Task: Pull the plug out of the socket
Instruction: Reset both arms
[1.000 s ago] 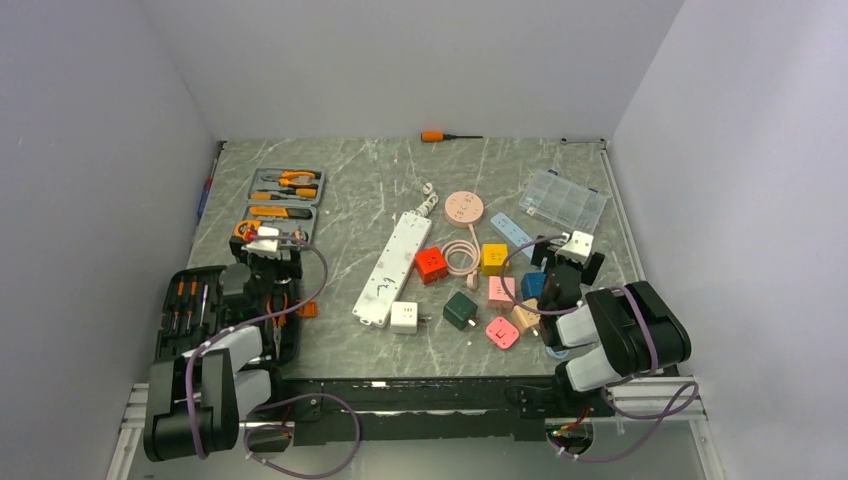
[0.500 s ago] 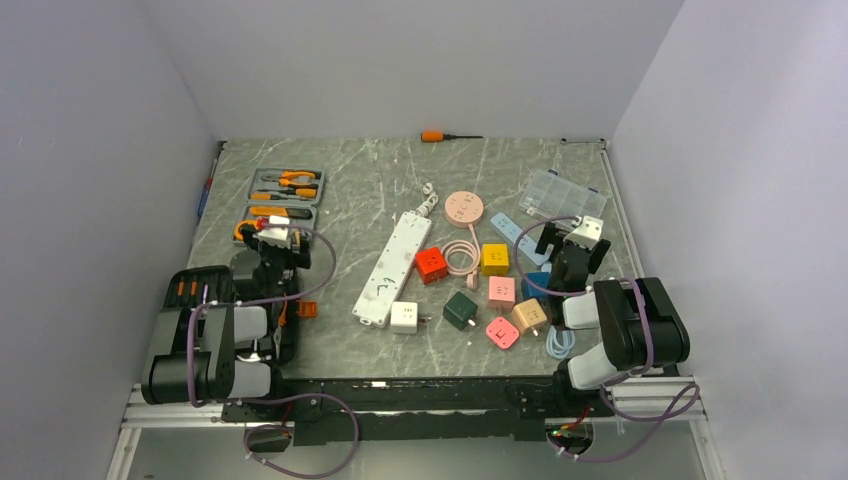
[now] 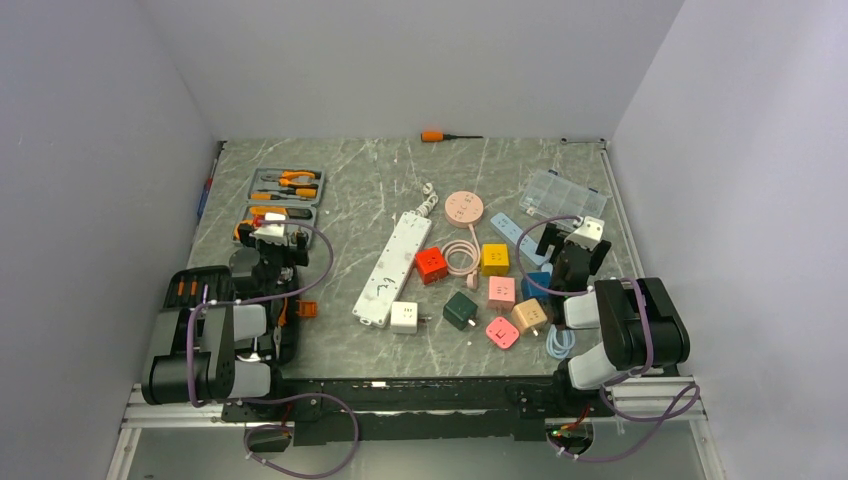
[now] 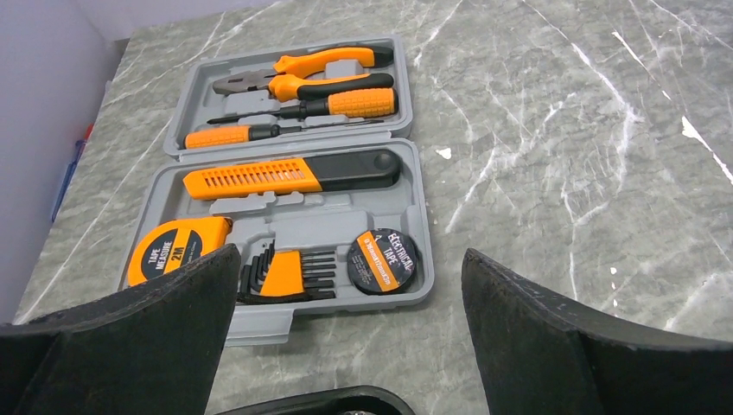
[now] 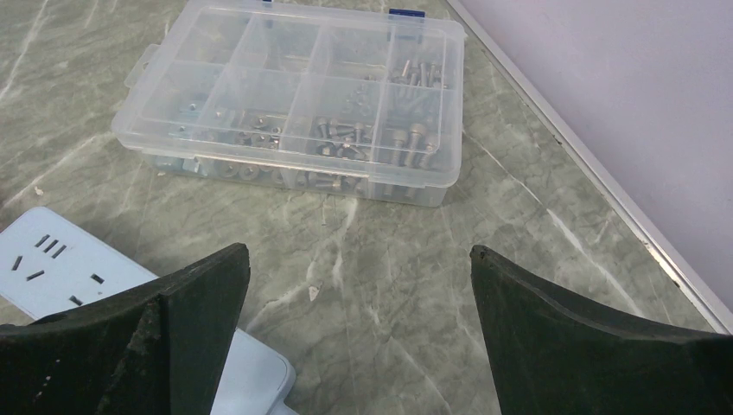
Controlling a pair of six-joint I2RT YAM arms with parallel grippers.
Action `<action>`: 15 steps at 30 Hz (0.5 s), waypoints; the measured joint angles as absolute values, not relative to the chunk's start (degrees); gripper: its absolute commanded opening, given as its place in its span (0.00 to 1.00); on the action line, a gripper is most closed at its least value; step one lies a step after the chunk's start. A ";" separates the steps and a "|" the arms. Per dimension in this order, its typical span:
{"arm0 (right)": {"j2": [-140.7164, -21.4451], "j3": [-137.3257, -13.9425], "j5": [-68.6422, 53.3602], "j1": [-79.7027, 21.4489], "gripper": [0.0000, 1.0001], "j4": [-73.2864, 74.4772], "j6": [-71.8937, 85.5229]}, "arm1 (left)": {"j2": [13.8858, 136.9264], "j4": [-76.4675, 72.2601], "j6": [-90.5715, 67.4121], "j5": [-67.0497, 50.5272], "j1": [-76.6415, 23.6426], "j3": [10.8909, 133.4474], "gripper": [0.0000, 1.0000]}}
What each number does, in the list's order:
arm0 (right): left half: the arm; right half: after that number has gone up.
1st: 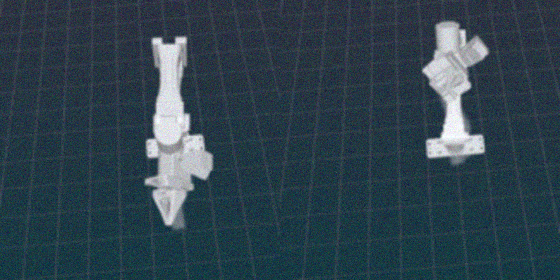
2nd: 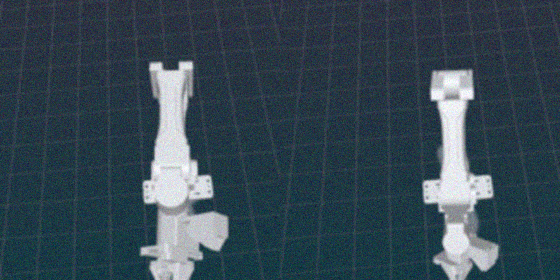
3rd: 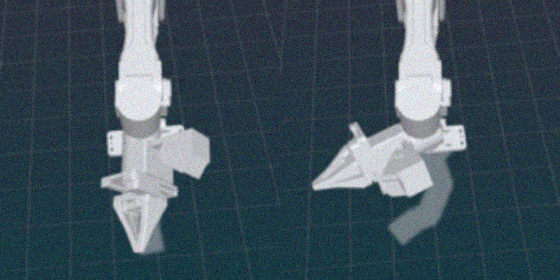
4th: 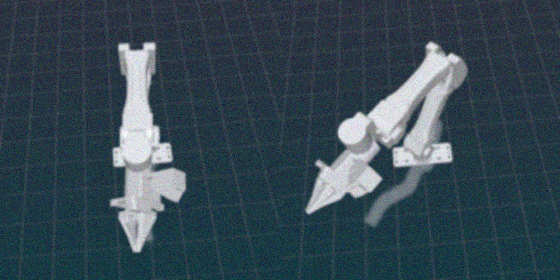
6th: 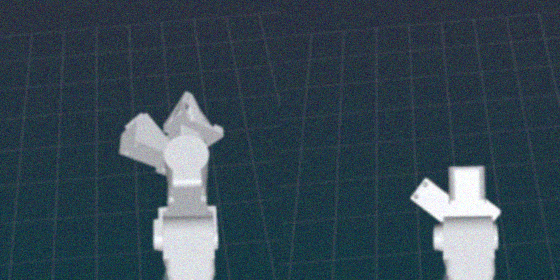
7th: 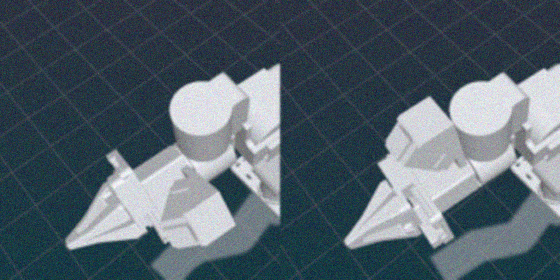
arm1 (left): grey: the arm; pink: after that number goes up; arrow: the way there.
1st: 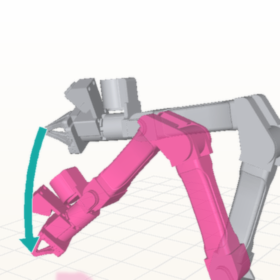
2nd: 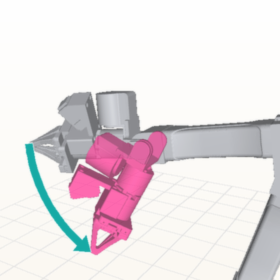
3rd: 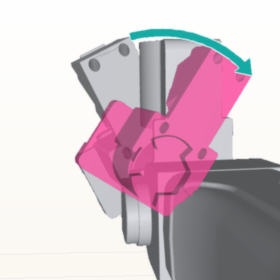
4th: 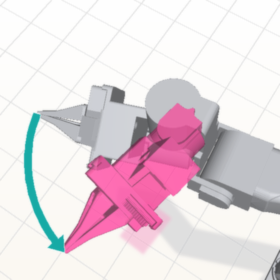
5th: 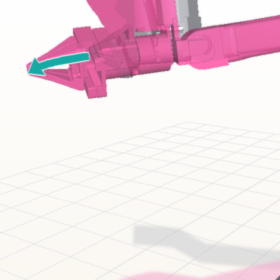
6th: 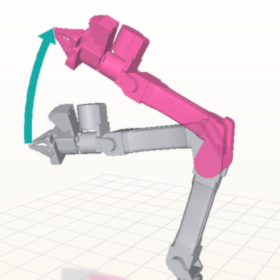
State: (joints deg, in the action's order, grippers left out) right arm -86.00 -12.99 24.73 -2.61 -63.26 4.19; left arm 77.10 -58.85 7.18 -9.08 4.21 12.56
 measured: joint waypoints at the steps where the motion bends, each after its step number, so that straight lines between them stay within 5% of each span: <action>1: -86.00 -12.99 24.73 -2.61 1.00 -63.26 4.21 | 77.10 -58.83 7.18 -9.06 4.21 12.56 0.99; 15: -86.00 -12.99 24.73 -2.61 1.00 -63.26 4.19 | 77.45 -58.76 7.18 -8.67 4.21 12.56 0.99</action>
